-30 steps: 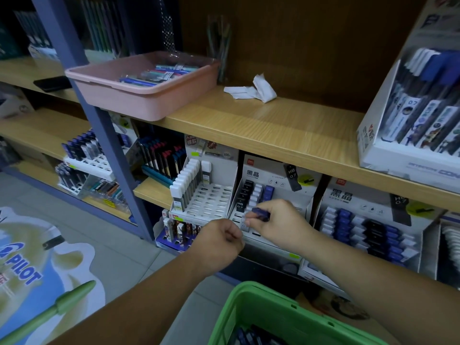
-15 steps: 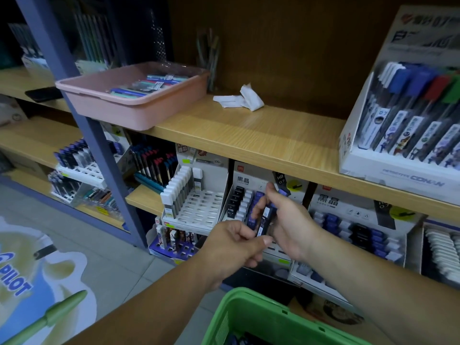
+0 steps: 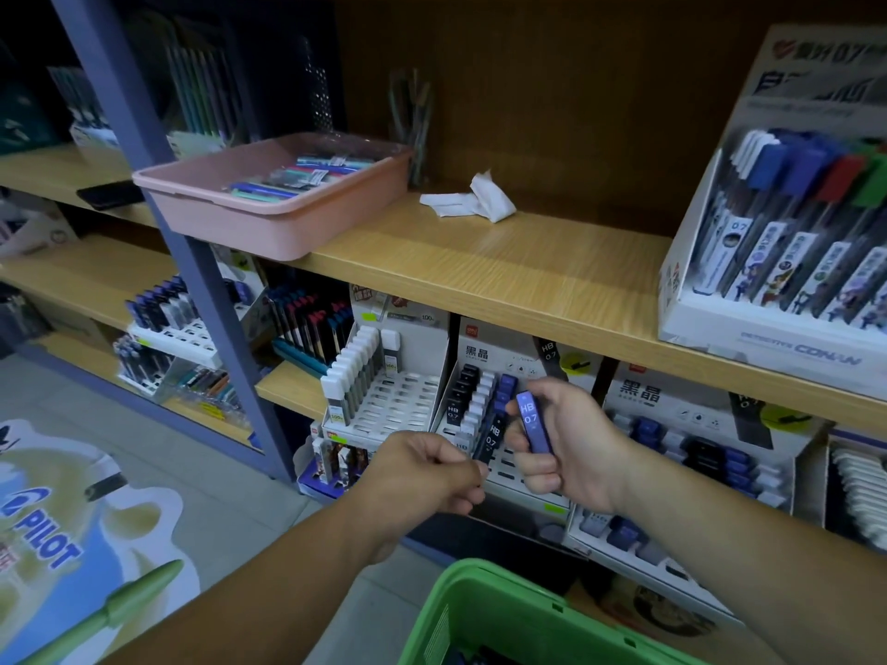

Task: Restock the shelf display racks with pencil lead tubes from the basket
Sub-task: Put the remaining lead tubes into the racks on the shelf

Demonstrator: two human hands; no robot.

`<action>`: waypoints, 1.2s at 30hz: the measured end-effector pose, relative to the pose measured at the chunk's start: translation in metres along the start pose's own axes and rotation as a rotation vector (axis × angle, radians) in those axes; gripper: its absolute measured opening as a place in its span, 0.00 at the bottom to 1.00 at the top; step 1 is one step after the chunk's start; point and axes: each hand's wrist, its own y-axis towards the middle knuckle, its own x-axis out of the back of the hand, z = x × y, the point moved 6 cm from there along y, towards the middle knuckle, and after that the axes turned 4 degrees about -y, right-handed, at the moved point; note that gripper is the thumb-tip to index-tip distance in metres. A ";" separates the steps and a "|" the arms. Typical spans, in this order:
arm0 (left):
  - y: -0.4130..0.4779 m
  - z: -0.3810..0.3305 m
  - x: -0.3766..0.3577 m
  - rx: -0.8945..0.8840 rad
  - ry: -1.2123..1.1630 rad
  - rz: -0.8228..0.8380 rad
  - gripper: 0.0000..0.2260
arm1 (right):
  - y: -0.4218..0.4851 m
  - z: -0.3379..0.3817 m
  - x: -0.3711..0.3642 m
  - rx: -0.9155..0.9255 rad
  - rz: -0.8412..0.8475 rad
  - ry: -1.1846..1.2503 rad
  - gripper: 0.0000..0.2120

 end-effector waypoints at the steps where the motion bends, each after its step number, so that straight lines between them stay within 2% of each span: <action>1: 0.001 -0.001 0.002 0.001 -0.042 -0.017 0.08 | 0.001 -0.001 0.000 0.001 0.010 -0.011 0.14; 3: 0.000 -0.003 0.005 0.008 -0.129 -0.037 0.10 | 0.000 -0.001 0.001 0.026 -0.009 -0.054 0.13; 7: 0.000 -0.005 0.007 0.055 -0.141 0.014 0.26 | -0.002 0.010 0.007 0.222 -0.218 -0.296 0.09; 8: 0.001 -0.004 0.010 0.066 -0.112 0.014 0.27 | -0.003 0.013 0.008 0.277 -0.269 -0.361 0.07; 10: 0.005 -0.004 0.020 0.058 -0.021 -0.021 0.19 | -0.005 0.021 0.010 0.378 -0.337 -0.428 0.04; 12: 0.011 -0.006 0.035 -0.022 0.114 -0.098 0.08 | -0.005 0.026 0.011 0.443 -0.381 -0.447 0.03; 13: 0.015 -0.007 0.044 -0.071 0.170 -0.140 0.05 | -0.005 0.028 0.011 0.461 -0.401 -0.457 0.03; 17: 0.029 -0.013 0.063 -0.217 0.291 -0.253 0.09 | 0.005 0.029 0.014 0.487 -0.449 -0.597 0.09; 20: 0.041 -0.021 0.062 -0.279 0.314 -0.296 0.05 | 0.011 0.029 0.013 0.542 -0.459 -0.715 0.11; 23: 0.051 -0.029 0.058 -0.370 0.378 -0.326 0.13 | 0.012 0.029 0.005 0.599 -0.469 -0.881 0.11; 27: 0.062 -0.030 0.045 -0.427 0.483 -0.261 0.13 | 0.014 0.027 0.001 0.620 -0.473 -0.993 0.12; 36: 0.072 -0.036 0.035 -0.520 0.651 -0.154 0.11 | 0.018 0.028 0.006 0.586 -0.436 -0.944 0.12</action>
